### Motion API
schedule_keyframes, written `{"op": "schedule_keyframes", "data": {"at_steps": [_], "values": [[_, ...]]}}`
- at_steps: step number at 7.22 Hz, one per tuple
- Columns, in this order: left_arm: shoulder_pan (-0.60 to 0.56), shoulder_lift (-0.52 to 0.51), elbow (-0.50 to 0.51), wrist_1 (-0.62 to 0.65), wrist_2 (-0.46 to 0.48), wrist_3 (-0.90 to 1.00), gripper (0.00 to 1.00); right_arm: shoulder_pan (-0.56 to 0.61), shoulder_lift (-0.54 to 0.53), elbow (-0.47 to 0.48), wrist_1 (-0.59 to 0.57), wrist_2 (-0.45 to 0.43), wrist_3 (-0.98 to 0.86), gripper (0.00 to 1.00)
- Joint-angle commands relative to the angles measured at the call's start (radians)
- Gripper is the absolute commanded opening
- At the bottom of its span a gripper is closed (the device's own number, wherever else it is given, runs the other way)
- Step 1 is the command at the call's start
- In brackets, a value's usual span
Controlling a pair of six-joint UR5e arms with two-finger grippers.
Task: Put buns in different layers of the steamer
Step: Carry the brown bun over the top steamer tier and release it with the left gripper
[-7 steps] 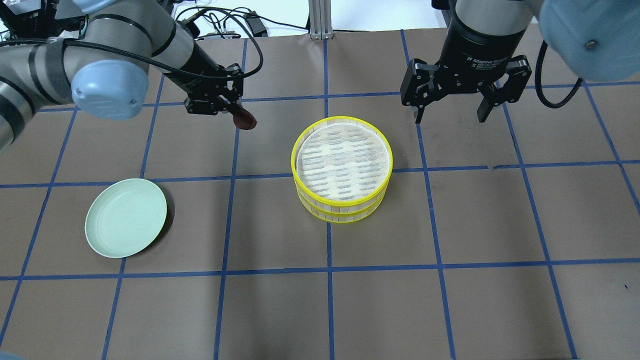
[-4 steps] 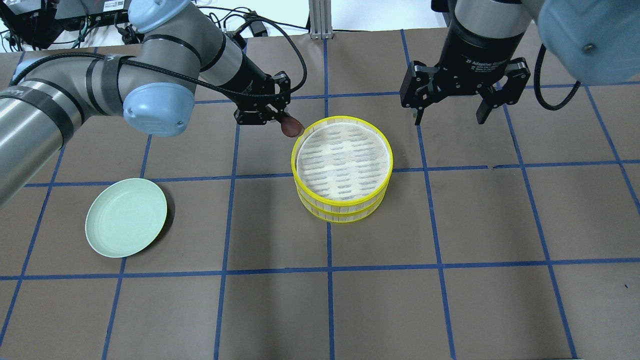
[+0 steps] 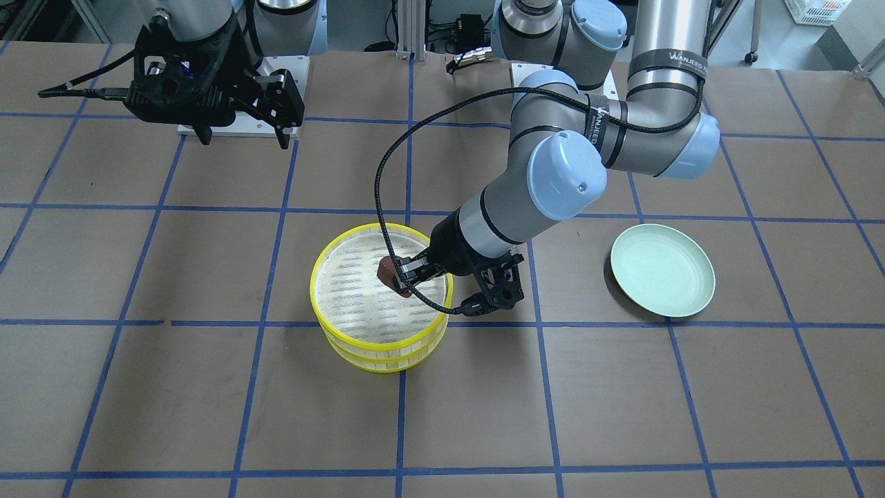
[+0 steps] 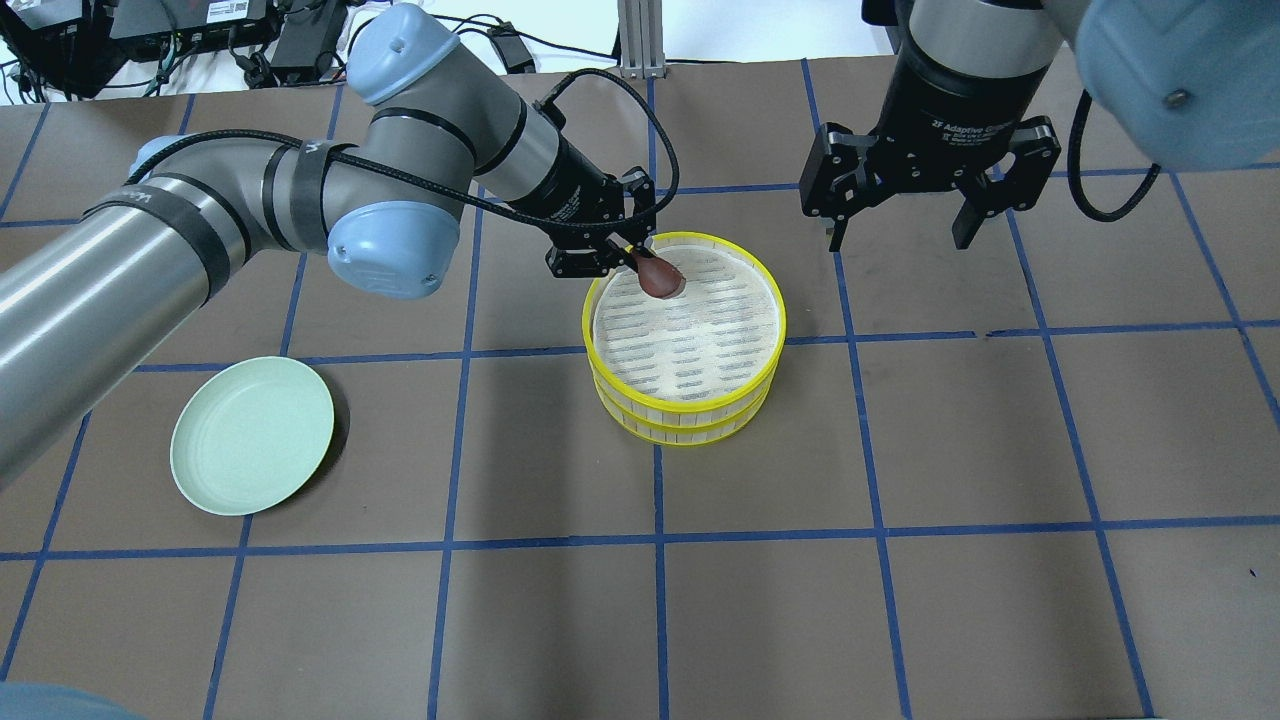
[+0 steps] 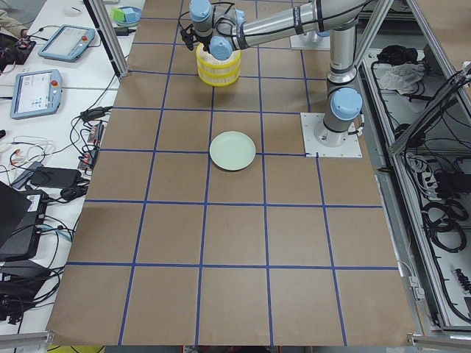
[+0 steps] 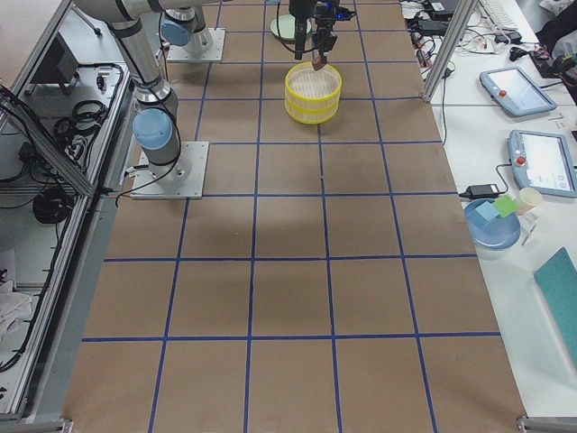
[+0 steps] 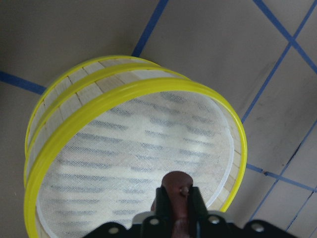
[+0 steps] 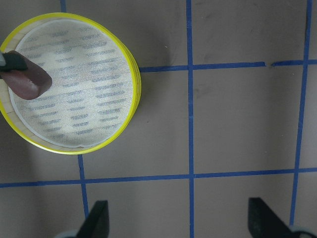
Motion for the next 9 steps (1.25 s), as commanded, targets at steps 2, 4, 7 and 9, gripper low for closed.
{"op": "schedule_keyframes", "data": {"at_steps": [2,4,7,9], "values": [[-0.01,0.002,0.004,0.01,-0.034,0.002,1.0,0.0,0.0,0.0,-0.005,-0.002,0.0,1.0],[0.021,0.049,0.01,0.01,-0.022,0.134,1.0,-0.002,0.002,0.0,-0.05,0.003,0.0,1.0],[0.214,0.111,0.019,-0.008,-0.011,0.493,1.0,-0.002,0.002,0.026,-0.153,0.007,0.0,0.97],[0.23,0.163,0.029,-0.113,0.224,0.616,1.0,-0.002,0.002,0.026,-0.153,0.011,-0.032,0.97]]}}
